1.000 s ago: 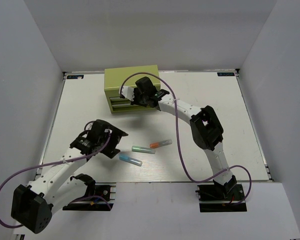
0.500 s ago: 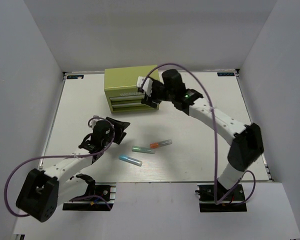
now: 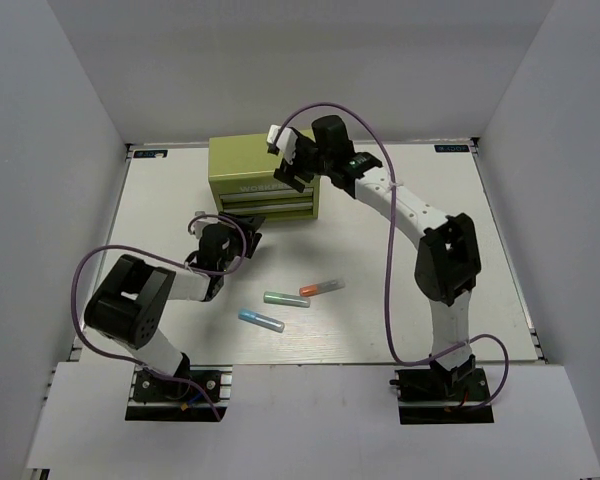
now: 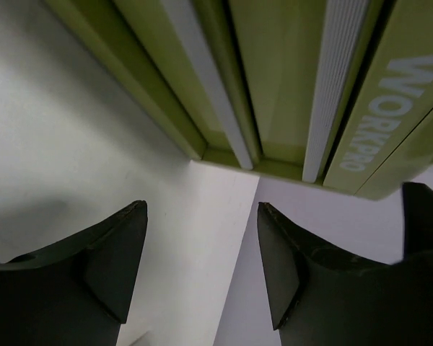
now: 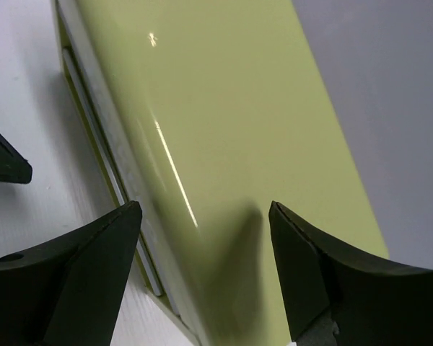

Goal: Sort the stationery into containers
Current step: Open the drawer in the storage box.

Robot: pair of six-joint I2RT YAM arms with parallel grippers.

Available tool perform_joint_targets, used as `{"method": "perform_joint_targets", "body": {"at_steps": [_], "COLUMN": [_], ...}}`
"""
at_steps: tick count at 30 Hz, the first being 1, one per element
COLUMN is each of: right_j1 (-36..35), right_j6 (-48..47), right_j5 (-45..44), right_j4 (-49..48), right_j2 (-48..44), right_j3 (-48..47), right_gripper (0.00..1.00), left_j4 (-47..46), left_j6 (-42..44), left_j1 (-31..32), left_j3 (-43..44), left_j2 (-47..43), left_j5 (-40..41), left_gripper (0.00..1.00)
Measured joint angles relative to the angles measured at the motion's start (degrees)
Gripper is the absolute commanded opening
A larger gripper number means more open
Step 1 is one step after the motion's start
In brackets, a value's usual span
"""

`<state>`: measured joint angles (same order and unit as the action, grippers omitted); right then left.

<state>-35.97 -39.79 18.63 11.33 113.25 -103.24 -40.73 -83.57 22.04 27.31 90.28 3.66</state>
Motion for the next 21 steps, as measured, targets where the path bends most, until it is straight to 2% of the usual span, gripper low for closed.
{"method": "perform_joint_targets", "body": {"at_steps": [4,12,14,16,21], "right_j1": [0.66,0.87,0.87,0.92,1.07], "right_j6": [0.5,0.57,0.46,0.46,0.35], "right_j5": [0.33,1.42,1.38,1.25,0.79], "right_j4": [3.69,5.66,6.14,6.91,8.79], "right_j2": [3.76,3.8,3.82,3.82,3.91], "right_j3": [-5.05,-7.56,-7.56,-7.61,-7.61], "right_gripper": [0.76,0.74,0.72,0.69,0.66], "left_j4": [-4.63,-8.46,-9.38,-10.34,-13.42], "left_j6": [-0.72,-2.49,-3.06,-3.72,-5.09], "left_j1": [-0.63,-0.98,-0.98,-0.98,-0.98], "left_j3": [1.33,3.8,4.15,4.66,6.4], "left_j2": [3.98,8.98,10.75,12.66,16.48], "left_j5": [1.25,4.72,5.53,6.29,7.34], "left_gripper": [0.72,0.72,0.71,0.65,0.62]}}
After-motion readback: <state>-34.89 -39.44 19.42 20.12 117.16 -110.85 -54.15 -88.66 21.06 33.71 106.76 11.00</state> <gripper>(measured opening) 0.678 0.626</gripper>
